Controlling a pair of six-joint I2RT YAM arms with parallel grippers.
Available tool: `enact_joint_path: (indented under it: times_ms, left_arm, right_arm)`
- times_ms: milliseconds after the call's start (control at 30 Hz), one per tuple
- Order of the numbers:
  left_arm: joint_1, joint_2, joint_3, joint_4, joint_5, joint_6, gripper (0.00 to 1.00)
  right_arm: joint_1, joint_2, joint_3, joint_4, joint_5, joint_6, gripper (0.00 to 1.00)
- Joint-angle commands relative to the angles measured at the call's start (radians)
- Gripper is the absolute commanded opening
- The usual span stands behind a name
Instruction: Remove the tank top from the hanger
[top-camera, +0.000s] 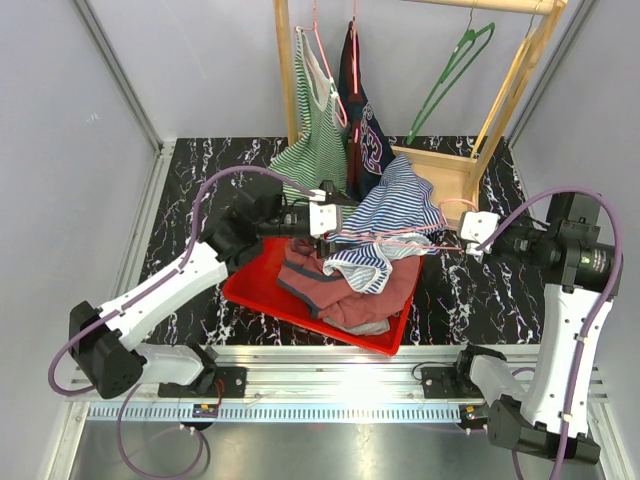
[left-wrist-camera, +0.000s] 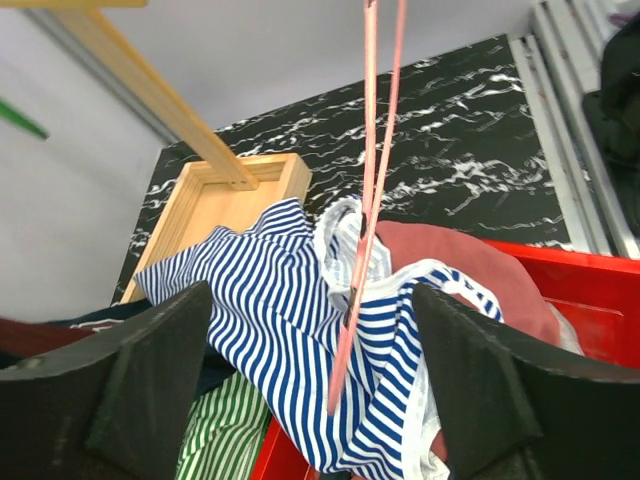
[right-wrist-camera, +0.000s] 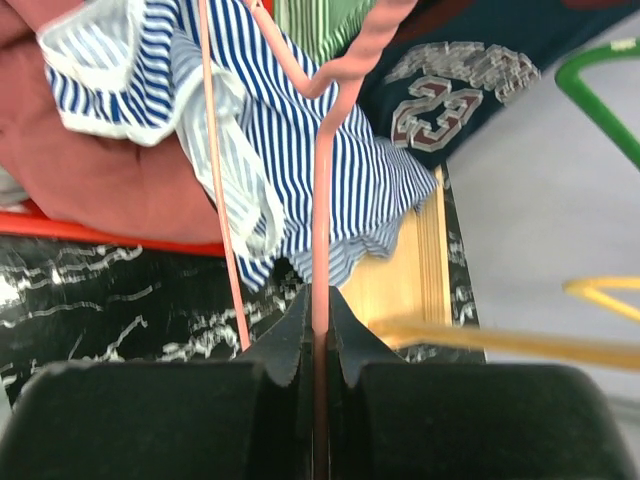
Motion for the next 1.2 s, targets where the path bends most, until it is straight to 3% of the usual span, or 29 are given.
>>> enact_joint_path:
  times_ms: [0,233,333,367,400,500,633,667,733,767,833,1000,1167]
  left_arm:
    - [0.000,0.025,0.069,-0.086,0.108,0.077,0.78]
    - [-0.034,0.063,0.116,-0.226,0.125,0.160,0.63]
    - [-0.049,0.074,0.123,-0.247,0.100,0.174,0.52]
    - [-0.049,0.073,0.123,-0.247,0.096,0.176,0.44]
    - [-0.052,0.071,0.122,-0.246,0.077,0.176,0.27]
    - [-0.054,0.051,0.103,-0.220,0.033,0.168,0.00]
    - [-0.055,0.001,0.048,-0.168,-0.028,0.124,0.00]
    - [-0.055,-0.022,0.024,-0.162,-0.051,0.110,0.00]
    - [-0.054,-0.044,0.001,-0.161,-0.130,0.070,0.00]
    - [-0.054,-0.065,-0.012,-0.166,-0.151,0.058,0.00]
    - [-0.055,-0.084,-0.039,-0.187,-0.232,0.021,0.00]
    - [-0.052,-0.144,-0.087,-0.215,-0.398,-0.074,0.00]
    - [-0.048,-0.153,-0.078,-0.237,-0.507,-0.159,0.00]
  right_arm:
    - [0.018,0.002,-0.020,-0.277,-0.150,-0.073,0.00]
    - [0.043,0.022,-0.046,-0.276,-0.212,-0.090,0.00]
    - [0.048,0.033,-0.051,-0.276,-0.230,-0.091,0.00]
    - [0.049,0.033,-0.051,-0.274,-0.232,-0.093,0.00]
    - [0.051,0.036,-0.054,-0.274,-0.232,-0.093,0.00]
    - [0.051,0.039,-0.066,-0.274,-0.230,-0.093,0.00]
    - [0.051,0.024,-0.103,-0.230,-0.239,-0.039,0.15]
    - [0.051,0.016,-0.112,-0.183,-0.244,0.012,0.32]
    - [0.051,-0.021,-0.141,-0.063,-0.245,0.156,0.52]
    - [0.051,-0.031,-0.146,-0.031,-0.247,0.200,0.73]
    - [0.051,-0.024,-0.123,0.026,-0.239,0.273,0.97]
    - [0.051,-0.021,-0.097,0.202,-0.164,0.579,1.00]
    - [0.049,-0.028,-0.124,0.426,0.007,0.853,1.00]
